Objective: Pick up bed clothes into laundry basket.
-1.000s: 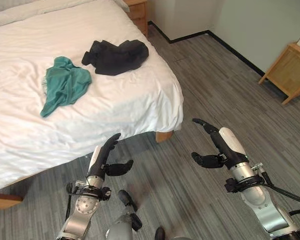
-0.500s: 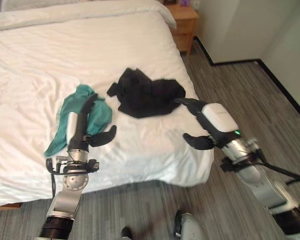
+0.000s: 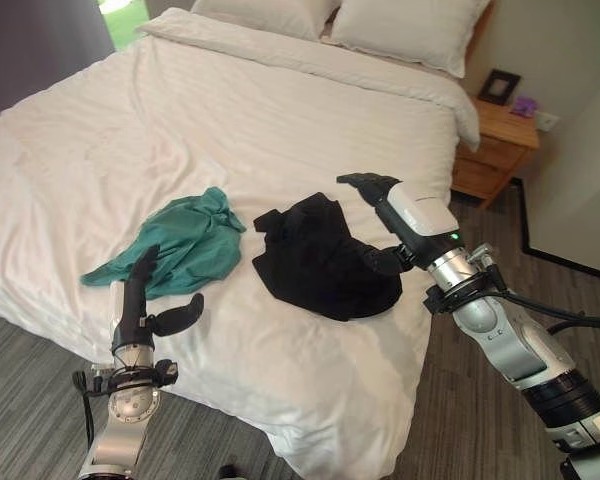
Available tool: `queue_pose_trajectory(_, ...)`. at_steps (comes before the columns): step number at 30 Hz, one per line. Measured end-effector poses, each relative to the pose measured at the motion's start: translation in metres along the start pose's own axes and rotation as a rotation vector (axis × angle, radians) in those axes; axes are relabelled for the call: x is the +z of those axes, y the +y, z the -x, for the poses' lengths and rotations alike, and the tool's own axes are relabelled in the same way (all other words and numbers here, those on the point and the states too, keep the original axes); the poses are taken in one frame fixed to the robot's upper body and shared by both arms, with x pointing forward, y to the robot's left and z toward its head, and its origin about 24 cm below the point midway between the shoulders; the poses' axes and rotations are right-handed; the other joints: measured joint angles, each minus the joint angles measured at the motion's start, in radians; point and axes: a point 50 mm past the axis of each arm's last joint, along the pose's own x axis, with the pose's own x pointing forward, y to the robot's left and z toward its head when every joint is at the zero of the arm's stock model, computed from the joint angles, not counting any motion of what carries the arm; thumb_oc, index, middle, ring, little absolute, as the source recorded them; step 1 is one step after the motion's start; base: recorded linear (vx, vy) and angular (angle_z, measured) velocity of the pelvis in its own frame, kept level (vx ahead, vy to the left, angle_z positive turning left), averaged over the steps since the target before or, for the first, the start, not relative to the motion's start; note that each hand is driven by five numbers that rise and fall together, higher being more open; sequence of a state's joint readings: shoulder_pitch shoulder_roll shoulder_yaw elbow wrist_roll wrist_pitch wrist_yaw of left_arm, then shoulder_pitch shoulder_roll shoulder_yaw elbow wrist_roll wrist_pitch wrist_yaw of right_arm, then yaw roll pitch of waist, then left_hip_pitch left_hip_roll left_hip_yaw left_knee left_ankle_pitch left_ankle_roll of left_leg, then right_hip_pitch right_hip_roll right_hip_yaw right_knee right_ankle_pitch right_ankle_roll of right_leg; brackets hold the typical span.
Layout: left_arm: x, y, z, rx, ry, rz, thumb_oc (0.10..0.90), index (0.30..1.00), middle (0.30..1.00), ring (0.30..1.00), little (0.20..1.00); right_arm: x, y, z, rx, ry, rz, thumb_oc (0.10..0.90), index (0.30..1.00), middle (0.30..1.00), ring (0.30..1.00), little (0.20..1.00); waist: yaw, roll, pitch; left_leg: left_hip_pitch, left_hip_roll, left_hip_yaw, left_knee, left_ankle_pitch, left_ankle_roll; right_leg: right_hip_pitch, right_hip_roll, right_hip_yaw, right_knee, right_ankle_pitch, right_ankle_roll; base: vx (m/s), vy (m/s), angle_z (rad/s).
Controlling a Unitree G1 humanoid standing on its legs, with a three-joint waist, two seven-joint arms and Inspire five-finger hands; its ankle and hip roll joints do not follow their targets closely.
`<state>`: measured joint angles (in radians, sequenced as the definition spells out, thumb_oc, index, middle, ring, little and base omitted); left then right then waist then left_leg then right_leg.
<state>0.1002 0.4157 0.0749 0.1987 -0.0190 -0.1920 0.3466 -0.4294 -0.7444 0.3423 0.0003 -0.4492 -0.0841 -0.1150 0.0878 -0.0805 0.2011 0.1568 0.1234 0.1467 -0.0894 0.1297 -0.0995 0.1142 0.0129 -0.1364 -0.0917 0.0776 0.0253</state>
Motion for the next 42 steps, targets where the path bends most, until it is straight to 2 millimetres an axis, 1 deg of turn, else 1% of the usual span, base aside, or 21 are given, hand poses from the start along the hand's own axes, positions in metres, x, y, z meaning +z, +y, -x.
queue_pose_trajectory(3, 0.003, -0.003, -0.003, 0.004, -0.004, 0.035, 0.800, 0.900, 0.900, 0.900, 0.900, -0.013, 0.008, 0.011, 0.027, 0.066, -0.009, 0.800, 0.900, 0.900, 0.900, 0.900, 0.004, 0.001, 0.000, -0.026, -0.009, -0.048, -0.001, -0.005, -0.007, 0.015, -0.016, -0.072, 0.000, -0.014, 0.007, 0.03, -0.041, 0.65)
queue_pose_trajectory(4, 0.009, -0.005, -0.006, 0.007, -0.023, 0.049, 0.800, 0.900, 0.900, 0.900, 0.900, -0.021, 0.010, 0.017, 0.034, 0.108, -0.012, 0.800, 0.900, 0.900, 0.900, 0.900, 0.002, 0.006, 0.000, -0.033, -0.015, -0.051, -0.001, -0.032, -0.008, 0.023, -0.021, -0.108, -0.001, -0.044, 0.002, 0.06, -0.038, 1.08)
queue_pose_trajectory(6, 0.014, -0.006, -0.011, 0.005, -0.042, 0.053, 0.800, 0.900, 0.900, 0.900, 0.900, -0.028, 0.013, 0.023, 0.037, 0.147, -0.026, 0.800, 0.900, 0.900, 0.900, 0.900, -0.009, 0.025, 0.002, -0.051, -0.010, -0.057, 0.000, -0.065, 0.003, 0.029, -0.016, -0.164, -0.001, -0.052, 0.003, 0.05, -0.015, 0.93)
queue_pose_trajectory(10, 0.016, -0.001, -0.015, 0.008, -0.057, 0.033, 0.800, 0.900, 0.900, 0.900, 0.900, -0.037, 0.030, 0.030, 0.088, 0.202, -0.064, 0.800, 0.900, 0.900, 0.900, 0.900, 0.035, 0.023, -0.001, -0.062, -0.036, -0.055, -0.001, -0.068, 0.015, 0.027, -0.044, -0.173, -0.001, -0.058, 0.016, 0.04, 0.017, 0.24)
queue_pose_trajectory(13, 0.022, 0.003, -0.020, -0.009, -0.085, -0.003, 0.800, 0.900, 0.900, 0.900, 0.900, -0.053, 0.058, 0.032, 0.177, 0.301, -0.094, 0.800, 0.900, 0.900, 0.900, 0.900, 0.041, 0.019, -0.006, -0.071, -0.056, -0.058, -0.003, -0.068, 0.034, 0.025, -0.067, -0.184, -0.001, -0.049, 0.029, 0.08, 0.028, 0.11)
queue_pose_trajectory(14, 0.025, 0.002, -0.022, -0.017, -0.098, -0.006, 0.800, 0.900, 0.900, 0.900, 0.900, -0.061, 0.066, 0.035, 0.209, 0.345, -0.092, 0.800, 0.900, 0.900, 0.900, 0.900, 0.051, 0.021, -0.008, -0.082, -0.063, -0.062, -0.003, -0.064, 0.037, 0.023, -0.074, -0.191, -0.001, -0.045, 0.035, 0.10, 0.021, 0.09)
queue_pose_trajectory(15, 0.030, 0.000, -0.026, -0.034, -0.119, -0.004, 0.800, 0.900, 0.900, 0.900, 0.900, -0.078, 0.084, 0.039, 0.278, 0.454, -0.083, 0.800, 0.900, 0.900, 0.900, 0.900, 0.056, 0.021, -0.012, -0.085, -0.070, -0.067, -0.002, -0.065, 0.039, 0.020, -0.080, -0.192, -0.001, -0.044, 0.038, 0.05, 0.007, 0.10)
queue_pose_trajectory(16, 0.034, -0.003, -0.028, -0.044, -0.130, 0.007, 0.800, 0.900, 0.900, 0.900, 0.900, -0.086, 0.089, 0.043, 0.312, 0.502, -0.066, 0.800, 0.900, 0.900, 0.900, 0.900, 0.058, 0.021, -0.016, -0.084, -0.072, -0.069, 0.000, -0.060, 0.046, 0.015, -0.082, -0.192, -0.001, -0.041, 0.043, 0.04, 0.003, 0.15)
queue_pose_trajectory(18, 0.042, -0.004, -0.032, -0.049, -0.159, 0.028, 0.800, 0.900, 0.900, 0.900, 0.900, -0.099, 0.093, 0.053, 0.341, 0.585, -0.050, 0.800, 0.900, 0.900, 0.900, 0.900, 0.067, 0.024, -0.017, -0.102, -0.082, -0.079, 0.001, -0.048, 0.054, 0.005, -0.090, -0.214, -0.001, -0.040, 0.047, 0.04, 0.007, 0.21)
queue_pose_trajectory(23, 0.038, 0.004, -0.031, -0.043, -0.142, 0.036, 0.800, 0.900, 0.900, 0.900, 0.900, -0.110, 0.089, 0.038, 0.289, 0.665, -0.049, 0.800, 0.900, 0.900, 0.900, 0.900, 0.071, 0.034, -0.018, -0.127, -0.085, -0.077, 0.001, -0.048, 0.054, -0.017, -0.093, -0.216, -0.002, -0.043, 0.052, 0.02, 0.002, 0.02)
queue_pose_trajectory(24, 0.033, 0.007, -0.027, -0.046, -0.124, 0.043, 0.800, 0.900, 0.900, 0.900, 0.900, -0.112, 0.091, 0.036, 0.266, 0.695, -0.073, 0.400, 0.300, 0.300, 0.300, 0.300, 0.072, 0.037, -0.020, -0.141, -0.084, -0.079, 0.001, -0.047, 0.053, -0.032, -0.093, -0.217, -0.002, -0.044, 0.054, -0.01, -0.019, 0.05)
queue_pose_trajectory(27, 0.024, 0.007, -0.020, -0.075, -0.091, 0.048, 0.800, 0.900, 0.900, 0.900, 0.900, -0.118, 0.091, 0.042, 0.234, 0.744, -0.112, 0.400, 0.300, 0.300, 0.300, 0.300, 0.088, 0.045, -0.022, -0.155, -0.084, -0.090, 0.001, -0.044, 0.049, -0.039, -0.093, -0.228, -0.003, -0.046, 0.056, -0.01, -0.024, 0.11)
queue_pose_trajectory(33, 0.028, 0.012, -0.025, -0.073, -0.101, 0.077, 0.800, 0.900, 0.900, 0.900, 0.900, -0.127, 0.069, 0.043, 0.154, 0.762, -0.122, 0.400, 0.300, 0.300, 0.300, 0.300, 0.090, 0.061, -0.028, -0.183, -0.084, -0.106, 0.001, -0.036, 0.040, -0.056, -0.092, -0.249, -0.007, -0.045, 0.056, -0.01, 0.004, 0.10)
queue_pose_trajectory(34, 0.035, 0.019, -0.028, -0.044, -0.131, 0.080, 0.800, 0.900, 0.900, 0.900, 0.900, -0.122, 0.057, 0.039, 0.142, 0.712, -0.119, 0.400, 0.300, 0.300, 0.300, 0.300, 0.065, 0.062, -0.028, -0.178, -0.084, -0.102, 0.003, -0.036, 0.040, -0.064, -0.093, -0.237, -0.008, -0.042, 0.055, -0.05, 0.057, -0.15)
queue_pose_trajectory(35, 0.042, 0.025, -0.030, -0.027, -0.158, 0.076, 0.800, 0.900, 0.900, 0.900, 0.900, -0.116, 0.049, 0.035, 0.122, 0.659, -0.114, 0.400, 0.300, 0.300, 0.300, 0.300, 0.066, 0.066, -0.027, -0.179, -0.083, -0.089, 0.002, -0.033, 0.043, -0.064, -0.093, -0.227, -0.001, -0.041, 0.056, -0.02, 0.078, -0.46)
queue_pose_trajectory(36, 0.054, 0.033, -0.032, 0.004, -0.212, 0.080, 0.800, 0.900, 0.900, 0.900, 0.900, -0.109, 0.036, 0.028, 0.080, 0.589, -0.104, 0.400, 0.300, 0.300, 0.300, 0.300, 0.054, 0.063, -0.027, -0.169, -0.079, -0.056, 0.003, -0.034, 0.043, -0.076, -0.093, -0.198, -0.001, -0.032, 0.054, 0.01, 0.076, -0.56)
queue_pose_trajectory(38, 0.078, 0.035, -0.035, 0.015, -0.308, 0.096, 0.800, 0.900, 0.900, 0.900, 0.900, -0.094, 0.006, 0.030, 0.006, 0.472, -0.079, 0.400, 0.300, 0.300, 0.300, 0.300, 0.048, 0.069, -0.018, -0.159, -0.078, -0.015, 0.002, -0.038, 0.050, -0.079, -0.093, -0.156, -0.001, -0.026, 0.055, 0.03, 0.089, -0.61)
queue_pose_trajectory(39, 0.084, 0.037, -0.036, 0.023, -0.338, 0.092, 0.800, 0.900, 0.900, 0.900, 0.900, -0.090, -0.003, 0.028, -0.014, 0.435, -0.068, 0.400, 0.300, 0.300, 0.300, 0.300, 0.031, 0.068, -0.017, -0.150, -0.077, -0.002, 0.002, -0.042, 0.055, -0.081, -0.092, -0.144, -0.001, -0.024, 0.057, 0.01, 0.070, -0.57)
queue_pose_trajectory(40, 0.099, 0.037, -0.043, 0.037, -0.396, 0.082, 0.800, 0.900, 0.900, 0.900, 0.900, -0.082, -0.031, 0.030, -0.090, 0.371, -0.048, 0.400, 0.300, 0.300, 0.300, 0.300, 0.007, 0.073, -0.016, -0.136, -0.077, 0.021, 0.001, -0.046, 0.061, -0.071, -0.092, -0.125, -0.001, -0.024, 0.059, 0.01, 0.066, -0.56)
queue_pose_trajectory(41, 0.105, 0.038, -0.047, 0.040, -0.420, 0.074, 0.800, 0.900, 0.900, 0.900, 0.900, -0.081, -0.043, 0.030, -0.148, 0.353, -0.048, 0.400, 0.300, 0.300, 0.300, 0.300, 0.000, 0.069, -0.014, -0.126, -0.075, 0.038, 0.001, -0.047, 0.062, -0.070, -0.091, -0.104, -0.001, -0.022, 0.060, 0.03, 0.068, -0.62)
queue_pose_trajectory(42, 0.112, 0.036, -0.052, 0.042, -0.444, 0.066, 0.800, 0.900, 0.900, 0.900, 0.900, -0.081, -0.060, 0.030, -0.210, 0.345, -0.043, 0.400, 0.300, 0.300, 0.300, 0.300, -0.033, 0.063, -0.012, -0.107, -0.073, 0.059, 0.001, -0.052, 0.060, -0.067, -0.088, -0.083, -0.001, -0.019, 0.060, 0.00, 0.048, -0.46)
